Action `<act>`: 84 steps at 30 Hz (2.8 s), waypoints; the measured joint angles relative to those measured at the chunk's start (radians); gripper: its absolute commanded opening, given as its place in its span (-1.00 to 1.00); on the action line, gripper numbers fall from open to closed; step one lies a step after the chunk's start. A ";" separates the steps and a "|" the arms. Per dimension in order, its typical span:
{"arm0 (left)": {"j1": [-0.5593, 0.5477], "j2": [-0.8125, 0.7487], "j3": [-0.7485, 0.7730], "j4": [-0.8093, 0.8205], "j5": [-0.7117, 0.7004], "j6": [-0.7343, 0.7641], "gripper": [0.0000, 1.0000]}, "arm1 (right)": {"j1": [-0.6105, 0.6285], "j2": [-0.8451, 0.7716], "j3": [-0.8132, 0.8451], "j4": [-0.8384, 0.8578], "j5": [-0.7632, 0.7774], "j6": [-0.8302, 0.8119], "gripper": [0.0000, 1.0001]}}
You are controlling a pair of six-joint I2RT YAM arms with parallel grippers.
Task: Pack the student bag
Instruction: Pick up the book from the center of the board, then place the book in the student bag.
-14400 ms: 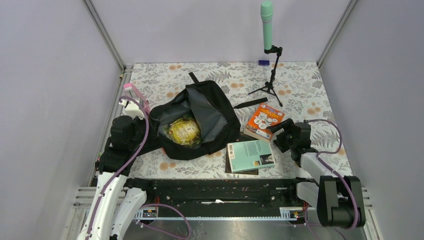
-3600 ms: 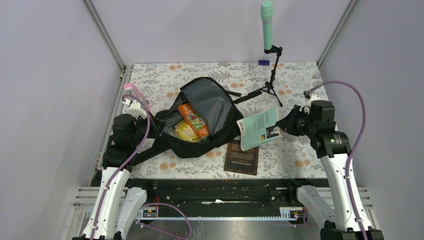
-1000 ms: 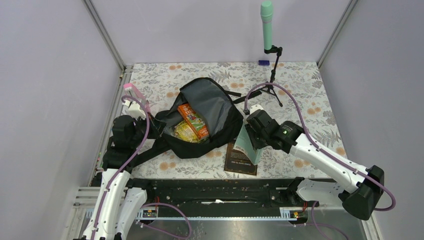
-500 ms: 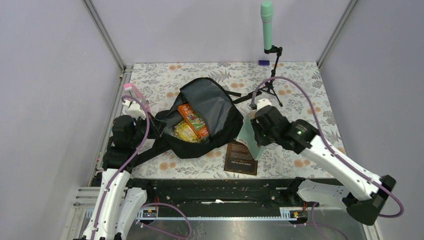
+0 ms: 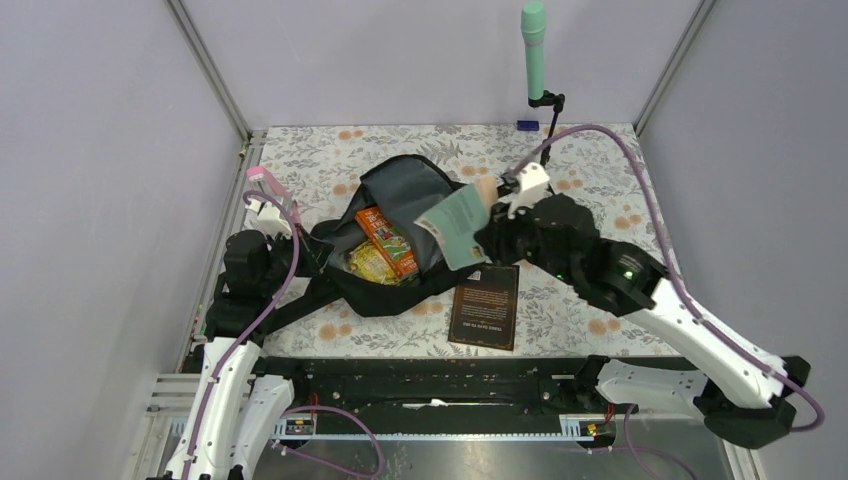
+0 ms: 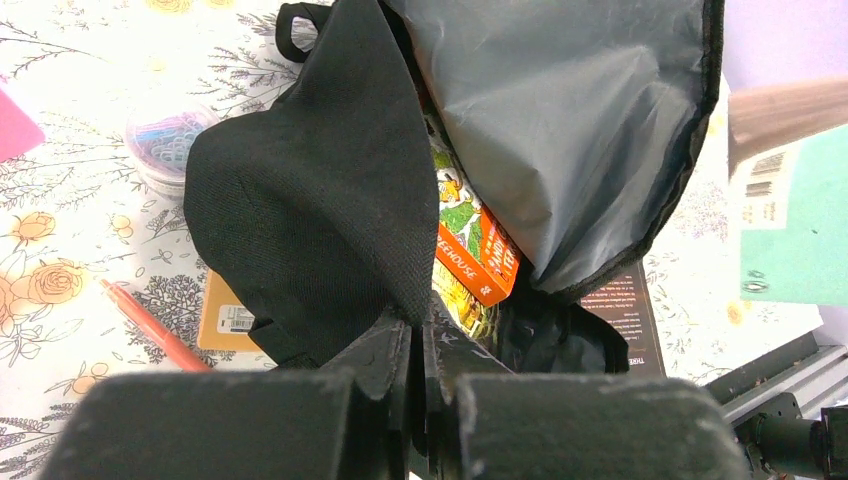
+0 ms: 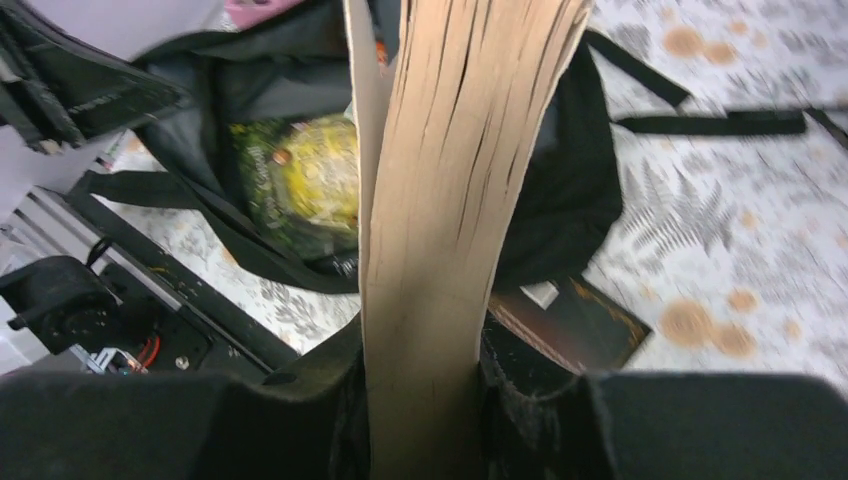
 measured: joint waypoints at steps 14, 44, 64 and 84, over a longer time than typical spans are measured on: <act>0.000 0.000 0.000 0.010 0.008 0.000 -1.00 | 0.272 0.399 -0.040 0.610 0.267 -0.255 -1.00; 0.000 0.002 -0.002 0.011 0.022 -0.001 -1.00 | 0.365 0.670 -0.320 1.222 0.531 -0.673 -1.00; -0.003 0.001 -0.017 0.015 0.052 -0.012 -1.00 | 0.361 0.658 -0.290 0.972 0.831 -0.489 -1.00; -0.003 -0.001 -0.017 0.016 0.053 -0.012 -1.00 | 0.345 0.818 -0.072 0.774 0.917 -0.381 -1.00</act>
